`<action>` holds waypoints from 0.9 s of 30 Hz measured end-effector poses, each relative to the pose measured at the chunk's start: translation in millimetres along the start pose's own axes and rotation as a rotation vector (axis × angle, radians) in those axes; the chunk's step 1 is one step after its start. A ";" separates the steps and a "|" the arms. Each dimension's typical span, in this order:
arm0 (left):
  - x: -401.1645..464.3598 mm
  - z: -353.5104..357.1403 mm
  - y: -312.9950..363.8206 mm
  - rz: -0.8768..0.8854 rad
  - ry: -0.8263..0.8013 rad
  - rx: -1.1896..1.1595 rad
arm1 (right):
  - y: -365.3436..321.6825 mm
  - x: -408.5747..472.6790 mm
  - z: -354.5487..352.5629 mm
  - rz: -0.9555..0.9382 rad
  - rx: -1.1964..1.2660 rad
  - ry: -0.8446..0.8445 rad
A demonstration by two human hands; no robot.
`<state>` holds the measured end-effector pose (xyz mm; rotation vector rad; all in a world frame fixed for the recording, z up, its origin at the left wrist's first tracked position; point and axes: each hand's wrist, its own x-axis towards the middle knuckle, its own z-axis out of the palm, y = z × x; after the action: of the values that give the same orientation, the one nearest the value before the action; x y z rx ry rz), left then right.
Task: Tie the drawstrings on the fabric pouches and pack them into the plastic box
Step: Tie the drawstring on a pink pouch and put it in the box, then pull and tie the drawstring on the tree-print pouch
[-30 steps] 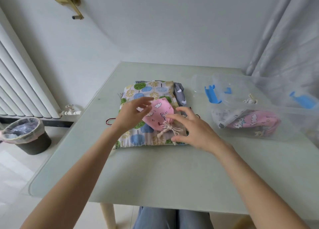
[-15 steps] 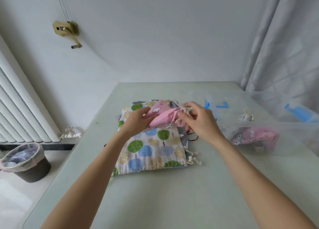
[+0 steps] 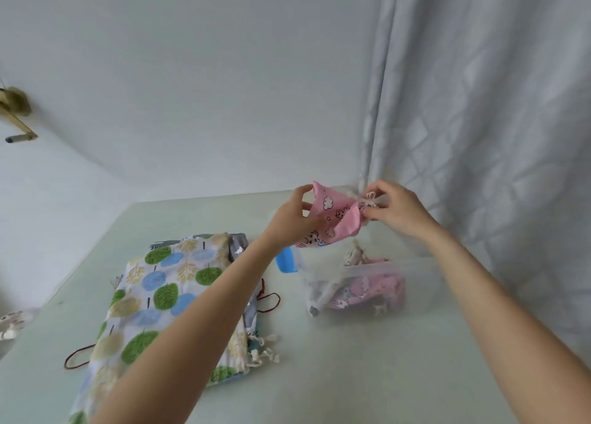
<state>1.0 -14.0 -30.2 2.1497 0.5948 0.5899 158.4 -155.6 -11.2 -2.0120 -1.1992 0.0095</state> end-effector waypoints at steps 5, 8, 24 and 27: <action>-0.8 -6.7 -9.1 0.121 0.158 0.543 | 26.2 5.2 0.0 0.058 -0.311 -0.319; -19.8 -23.9 -16.6 0.247 0.221 0.422 | 2.4 -7.9 8.0 -0.118 -0.127 -0.175; -189.6 -95.3 -141.7 -0.052 -0.130 0.622 | -96.9 -117.8 170.3 -0.448 -0.452 -0.428; -226.6 -97.4 -163.7 -0.064 -0.066 0.551 | -89.5 -133.3 184.5 -0.366 -0.444 -0.518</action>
<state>-267.7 0.4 -153.4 2.6360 0.8612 0.3403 -50.9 -119.9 -132.5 -2.2017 -2.0366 0.0952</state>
